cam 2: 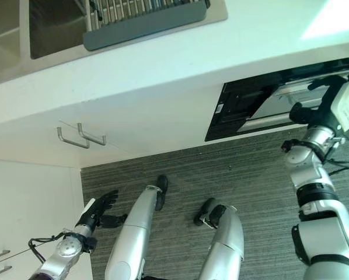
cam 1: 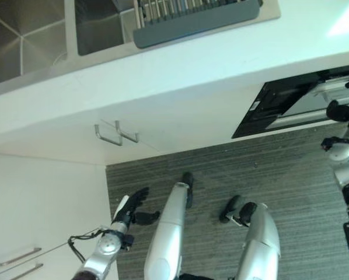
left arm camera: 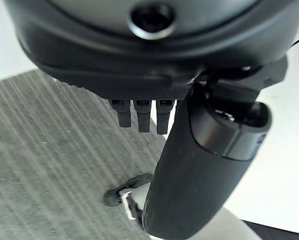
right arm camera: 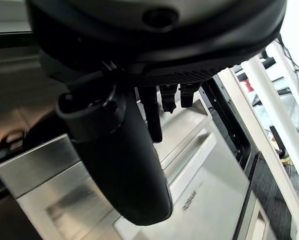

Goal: Place the dishes in the dishwasher.

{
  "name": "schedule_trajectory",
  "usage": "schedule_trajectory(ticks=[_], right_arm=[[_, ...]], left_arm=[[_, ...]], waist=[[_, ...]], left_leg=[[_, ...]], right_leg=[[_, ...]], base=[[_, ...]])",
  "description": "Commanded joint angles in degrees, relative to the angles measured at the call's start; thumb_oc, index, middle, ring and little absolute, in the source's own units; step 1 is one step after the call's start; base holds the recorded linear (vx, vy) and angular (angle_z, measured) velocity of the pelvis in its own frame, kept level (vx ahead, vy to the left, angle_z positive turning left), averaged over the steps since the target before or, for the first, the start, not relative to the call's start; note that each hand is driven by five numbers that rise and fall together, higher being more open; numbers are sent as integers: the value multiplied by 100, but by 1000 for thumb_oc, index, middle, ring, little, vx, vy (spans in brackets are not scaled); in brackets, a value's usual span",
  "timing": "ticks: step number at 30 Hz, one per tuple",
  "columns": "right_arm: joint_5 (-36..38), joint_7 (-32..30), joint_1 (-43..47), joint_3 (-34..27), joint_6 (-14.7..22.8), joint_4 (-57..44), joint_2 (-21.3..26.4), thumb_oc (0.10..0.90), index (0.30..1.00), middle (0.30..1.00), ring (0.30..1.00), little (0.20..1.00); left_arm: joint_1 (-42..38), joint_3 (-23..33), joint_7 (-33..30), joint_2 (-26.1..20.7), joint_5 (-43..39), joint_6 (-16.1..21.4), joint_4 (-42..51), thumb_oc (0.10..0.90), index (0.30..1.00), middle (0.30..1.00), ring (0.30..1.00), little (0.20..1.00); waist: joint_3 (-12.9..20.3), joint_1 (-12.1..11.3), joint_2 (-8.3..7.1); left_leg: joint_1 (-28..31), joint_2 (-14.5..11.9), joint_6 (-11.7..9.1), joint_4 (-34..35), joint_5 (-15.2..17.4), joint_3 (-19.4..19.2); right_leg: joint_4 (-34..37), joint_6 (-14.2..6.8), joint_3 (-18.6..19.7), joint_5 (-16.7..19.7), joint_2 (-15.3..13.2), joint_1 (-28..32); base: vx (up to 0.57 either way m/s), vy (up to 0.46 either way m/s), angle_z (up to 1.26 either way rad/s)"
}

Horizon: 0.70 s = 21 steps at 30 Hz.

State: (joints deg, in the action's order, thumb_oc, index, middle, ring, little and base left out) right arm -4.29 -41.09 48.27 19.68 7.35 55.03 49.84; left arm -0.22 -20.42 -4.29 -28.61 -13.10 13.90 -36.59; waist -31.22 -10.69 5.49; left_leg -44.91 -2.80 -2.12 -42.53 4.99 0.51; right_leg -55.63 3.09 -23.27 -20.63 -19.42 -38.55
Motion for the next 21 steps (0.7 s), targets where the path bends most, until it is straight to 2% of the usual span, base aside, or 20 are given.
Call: schedule_trajectory(ticks=[1,5,9,13,16,17,18,19,20,21], right_arm=[[-697,182,2759,960,1435,-1088,410,800,900,900,900,900],[-237,387,3063,1100,1246,-1024,328,800,900,900,900,900],[112,730,2511,753,1241,-1127,43,800,900,900,900,900],[73,1071,904,82,1270,-1664,-343,800,900,900,900,900],[200,918,-1167,-428,1280,-2397,-840,800,900,900,900,900],[192,870,-1600,-493,1344,-2497,-961,800,900,900,900,900],[84,810,-2402,-592,1429,-2674,-1251,800,900,900,900,900],[146,850,-2508,-619,1383,-2713,-1281,800,900,900,900,900],[174,1018,-3195,-775,1509,-2765,-1447,800,900,900,900,900],[188,1124,-3438,-824,1478,-2782,-1525,800,900,900,900,900]], left_arm=[[264,-61,-17,-456,-69,344,388,800,900,900,900,900],[461,100,227,-545,-185,521,337,800,900,900,900,900],[529,193,60,-357,-218,566,188,800,900,900,900,900],[455,419,-474,-128,384,651,-123,800,900,900,900,900],[431,787,-798,20,591,564,-174,800,900,900,900,900],[427,929,-806,59,602,561,-209,800,900,900,900,900],[413,1126,-789,94,509,542,-286,800,900,900,900,900],[426,1143,-757,87,466,548,-298,800,900,900,900,900],[473,1389,-563,153,270,525,-316,800,900,900,900,900],[516,1481,-439,175,109,526,-317,800,900,900,900,900]], waist=[[143,-745,71],[143,-882,-2],[143,-894,6],[143,-705,4],[143,-353,3],[143,-248,-3],[143,-58,-13],[143,-41,-8],[146,125,-23],[183,190,-29]], left_leg=[[606,106,381,921,397,-306],[714,64,349,1235,223,-208],[1032,66,339,1547,141,-219],[1546,41,329,1907,57,-272],[2222,-12,294,2401,-62,-373],[2342,-41,280,2486,-71,-419],[2574,-96,261,2534,-19,-489],[2619,-110,258,2534,-5,-494],[2817,-163,237,2534,78,-555],[2888,-188,230,2534,114,-581]], right_leg=[[-65,101,-153,-474,348,720],[212,103,-310,-397,459,968],[527,74,-329,-343,474,1276],[993,-14,-232,-246,473,1669],[1636,-154,-53,-59,514,2203],[1777,-186,-10,-25,518,2301],[2039,-246,47,46,558,2534],[2089,-256,47,64,575,2595],[2333,-312,89,114,623,2823],[2451,-337,102,149,656,2921]], base=[[73,-37,-35],[31,-20,-15],[14,52,-14],[20,80,0],[24,105,21],[6,87,25],[-1,60,30],[-2,58,31],[3,27,5],[4,34,-11]])
